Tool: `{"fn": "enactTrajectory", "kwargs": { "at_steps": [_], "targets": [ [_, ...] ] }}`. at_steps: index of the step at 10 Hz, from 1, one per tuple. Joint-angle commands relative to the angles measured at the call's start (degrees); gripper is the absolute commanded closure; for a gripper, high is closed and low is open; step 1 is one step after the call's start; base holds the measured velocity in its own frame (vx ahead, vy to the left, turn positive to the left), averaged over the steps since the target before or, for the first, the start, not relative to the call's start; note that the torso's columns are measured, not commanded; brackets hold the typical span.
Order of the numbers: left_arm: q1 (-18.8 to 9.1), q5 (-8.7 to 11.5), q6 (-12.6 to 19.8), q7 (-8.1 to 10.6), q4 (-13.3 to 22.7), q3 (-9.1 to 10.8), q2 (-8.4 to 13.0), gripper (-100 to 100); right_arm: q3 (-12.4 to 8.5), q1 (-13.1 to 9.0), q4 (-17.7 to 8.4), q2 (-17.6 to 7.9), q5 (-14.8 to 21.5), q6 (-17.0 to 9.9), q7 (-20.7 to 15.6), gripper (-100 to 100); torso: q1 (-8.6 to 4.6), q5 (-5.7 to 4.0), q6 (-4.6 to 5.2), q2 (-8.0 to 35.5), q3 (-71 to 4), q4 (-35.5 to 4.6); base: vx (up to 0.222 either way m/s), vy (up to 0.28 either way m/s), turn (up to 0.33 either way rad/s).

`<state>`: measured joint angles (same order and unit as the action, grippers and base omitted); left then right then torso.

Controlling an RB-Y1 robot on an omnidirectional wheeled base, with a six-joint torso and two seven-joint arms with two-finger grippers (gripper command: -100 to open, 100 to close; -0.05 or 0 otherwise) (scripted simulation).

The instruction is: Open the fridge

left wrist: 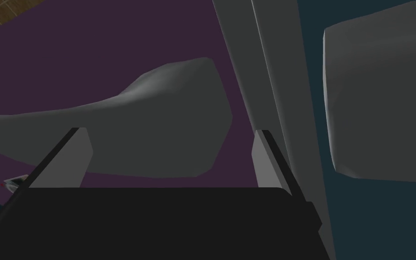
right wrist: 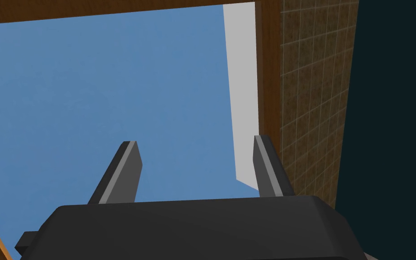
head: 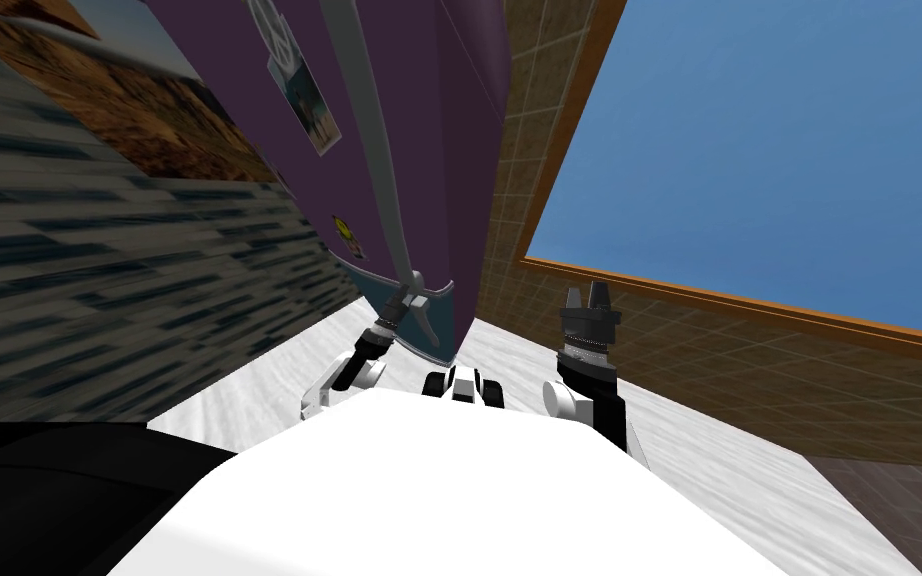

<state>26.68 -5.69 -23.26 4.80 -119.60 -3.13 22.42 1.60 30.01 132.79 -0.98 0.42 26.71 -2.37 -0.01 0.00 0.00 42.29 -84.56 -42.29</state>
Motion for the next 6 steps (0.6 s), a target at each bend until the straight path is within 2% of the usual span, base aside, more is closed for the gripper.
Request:
{"fn": "enactTrajectory", "kwargs": {
  "at_steps": [1, 4, 5, 6],
  "targets": [
    [0.6, 0.0, 3.4, 0.40, -2.1, 0.70, 1.4, -100, 0.0, 0.0, 0.0, 0.0, 0.0, 0.0, 0.0, 0, 0.08, 0.02, 0.00, 0.0, 0.0, 0.0, 0.004, -0.032, 0.012],
    [1.6, 0.2, 8.5, 1.19, -5.5, 2.16, 4.1, -100, 0.0, 0.0, 0.0, 0.0, 0.0, 0.0, 0.0, 0, -0.03, -0.01, 0.00, 0.0, 0.0, 0.0, 0.001, -0.049, 0.023],
    [1.6, 0.2, 9.0, 1.19, -5.5, 2.16, 4.1, -100, 0.0, 0.0, 0.0, 0.0, 0.0, 0.0, 0.0, 0, -0.04, -0.01, 0.00, 0.0, 0.0, 0.0, 0.006, -0.045, 0.007],
    [1.9, 0.2, 11.0, 1.46, -6.5, 2.67, 5.0, -100, 0.0, 0.0, 0.0, 0.0, 0.0, 0.0, 0.0, 0, 0.01, 0.00, 0.00, 0.0, 0.0, 0.0, 0.005, -0.041, 0.016]
  ]
}}
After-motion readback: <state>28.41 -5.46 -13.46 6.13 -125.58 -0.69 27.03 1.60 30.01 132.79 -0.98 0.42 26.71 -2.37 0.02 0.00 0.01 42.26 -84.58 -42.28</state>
